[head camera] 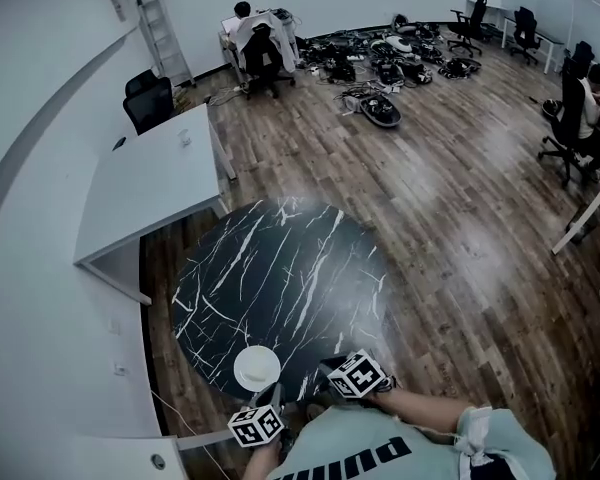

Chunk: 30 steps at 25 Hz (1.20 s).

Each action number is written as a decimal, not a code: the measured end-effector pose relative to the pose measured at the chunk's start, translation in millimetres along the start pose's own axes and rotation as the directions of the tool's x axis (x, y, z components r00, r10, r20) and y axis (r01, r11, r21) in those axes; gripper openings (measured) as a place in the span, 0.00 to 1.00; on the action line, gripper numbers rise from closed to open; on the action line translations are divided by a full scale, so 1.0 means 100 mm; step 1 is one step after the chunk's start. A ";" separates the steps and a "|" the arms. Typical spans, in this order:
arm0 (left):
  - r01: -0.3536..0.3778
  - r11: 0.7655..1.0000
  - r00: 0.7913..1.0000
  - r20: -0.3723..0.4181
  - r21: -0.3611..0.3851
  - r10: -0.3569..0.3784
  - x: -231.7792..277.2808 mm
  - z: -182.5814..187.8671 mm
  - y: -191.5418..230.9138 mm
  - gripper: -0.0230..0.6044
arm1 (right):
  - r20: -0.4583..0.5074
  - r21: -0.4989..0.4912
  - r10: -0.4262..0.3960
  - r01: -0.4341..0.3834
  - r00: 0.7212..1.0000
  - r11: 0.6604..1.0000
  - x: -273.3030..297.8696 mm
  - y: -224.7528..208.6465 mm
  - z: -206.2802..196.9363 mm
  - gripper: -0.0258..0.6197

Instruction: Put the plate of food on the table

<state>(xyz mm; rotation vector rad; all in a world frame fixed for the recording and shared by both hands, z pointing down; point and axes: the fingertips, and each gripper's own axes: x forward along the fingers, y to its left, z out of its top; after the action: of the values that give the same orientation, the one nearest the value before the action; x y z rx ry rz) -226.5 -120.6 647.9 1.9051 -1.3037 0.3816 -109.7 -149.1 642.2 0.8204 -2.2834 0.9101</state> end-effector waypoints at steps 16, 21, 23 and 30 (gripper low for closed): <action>-0.121 0.992 0.980 0.164 0.044 0.112 -0.18 -0.14 -1.26 0.05 | 0.029 -0.191 0.127 -0.119 0.992 0.974 -0.78 -0.22 -0.30 0.05; -0.174 0.984 0.968 0.190 0.032 0.165 -0.25 -0.28 -1.41 0.05 | 0.029 -0.239 0.156 -0.145 0.987 0.960 -0.90 -0.25 -0.33 0.05; -0.197 0.980 0.962 0.198 0.032 0.187 -0.30 -0.31 -1.44 0.05 | 0.021 -0.251 0.161 -0.151 0.987 0.956 -0.93 -0.26 -0.37 0.05; -0.254 0.967 0.948 0.207 0.033 0.242 -0.48 -0.42 -1.46 0.05 | 0.030 -0.260 0.200 -0.185 0.979 0.948 -0.99 -0.16 -0.41 0.05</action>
<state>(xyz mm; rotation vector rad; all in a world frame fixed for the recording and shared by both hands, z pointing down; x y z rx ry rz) -110.4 -33.6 582.9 1.8704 -1.6939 0.3640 -22.0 -95.8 608.6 0.5234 -2.4975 0.6581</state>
